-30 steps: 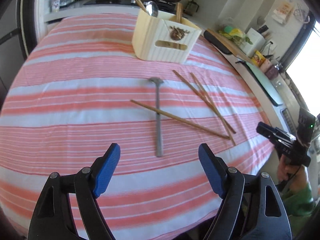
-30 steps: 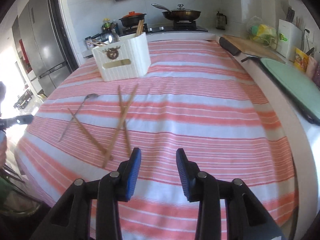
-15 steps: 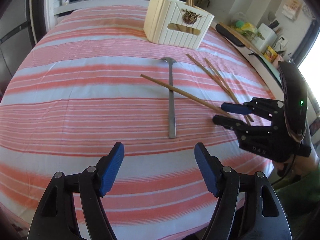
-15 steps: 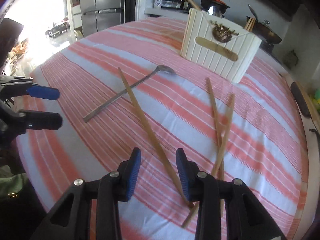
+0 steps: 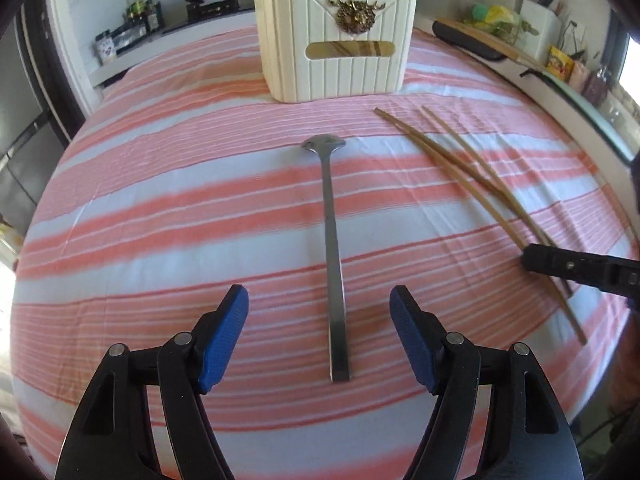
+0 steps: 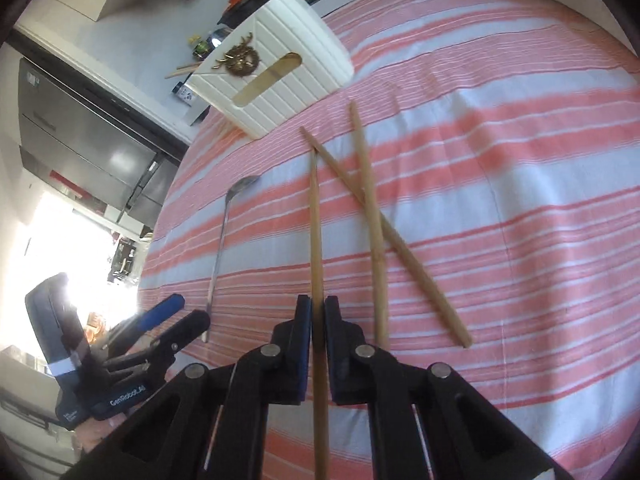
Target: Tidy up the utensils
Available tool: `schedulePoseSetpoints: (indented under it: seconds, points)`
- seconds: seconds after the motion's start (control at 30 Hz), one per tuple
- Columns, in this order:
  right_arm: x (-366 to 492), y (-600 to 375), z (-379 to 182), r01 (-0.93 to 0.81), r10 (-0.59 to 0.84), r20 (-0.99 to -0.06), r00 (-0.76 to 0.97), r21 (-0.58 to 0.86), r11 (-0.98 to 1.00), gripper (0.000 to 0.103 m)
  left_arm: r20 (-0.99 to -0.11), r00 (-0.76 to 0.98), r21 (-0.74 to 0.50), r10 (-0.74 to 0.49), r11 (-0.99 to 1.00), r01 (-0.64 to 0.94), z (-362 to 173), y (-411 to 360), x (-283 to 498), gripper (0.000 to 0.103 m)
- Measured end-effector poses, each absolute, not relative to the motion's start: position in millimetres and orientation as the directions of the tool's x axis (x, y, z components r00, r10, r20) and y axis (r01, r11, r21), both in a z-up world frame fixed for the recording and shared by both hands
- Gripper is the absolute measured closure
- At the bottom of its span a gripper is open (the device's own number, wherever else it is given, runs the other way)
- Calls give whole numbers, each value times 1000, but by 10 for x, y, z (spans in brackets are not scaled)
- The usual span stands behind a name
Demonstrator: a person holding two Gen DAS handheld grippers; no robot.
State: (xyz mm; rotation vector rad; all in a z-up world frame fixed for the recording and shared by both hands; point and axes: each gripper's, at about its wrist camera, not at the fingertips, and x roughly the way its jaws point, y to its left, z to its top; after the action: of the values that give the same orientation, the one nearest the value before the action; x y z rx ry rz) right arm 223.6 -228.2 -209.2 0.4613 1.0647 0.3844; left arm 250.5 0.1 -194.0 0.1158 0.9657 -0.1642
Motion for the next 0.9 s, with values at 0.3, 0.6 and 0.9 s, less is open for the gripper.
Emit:
schedulePoseSetpoints:
  seconds: [0.3, 0.6, 0.9]
  points:
    - [2098, -2295, -1970, -109, 394, -753, 527, 400, 910, 91, -825, 527, -168, -205, 979, 119, -1911, 415, 2602, 96]
    - [1887, -2347, -1845, -147, 343, -739, 579, 320, 936, 91, -805, 502, -367, -317, 930, -2, -1958, 862, 2639, 97]
    - [1947, -2170, -1941, -212, 330, -787, 521, 254, 943, 79, -783, 523, -377, -338, 926, 34, -1955, 804, 2486, 73]
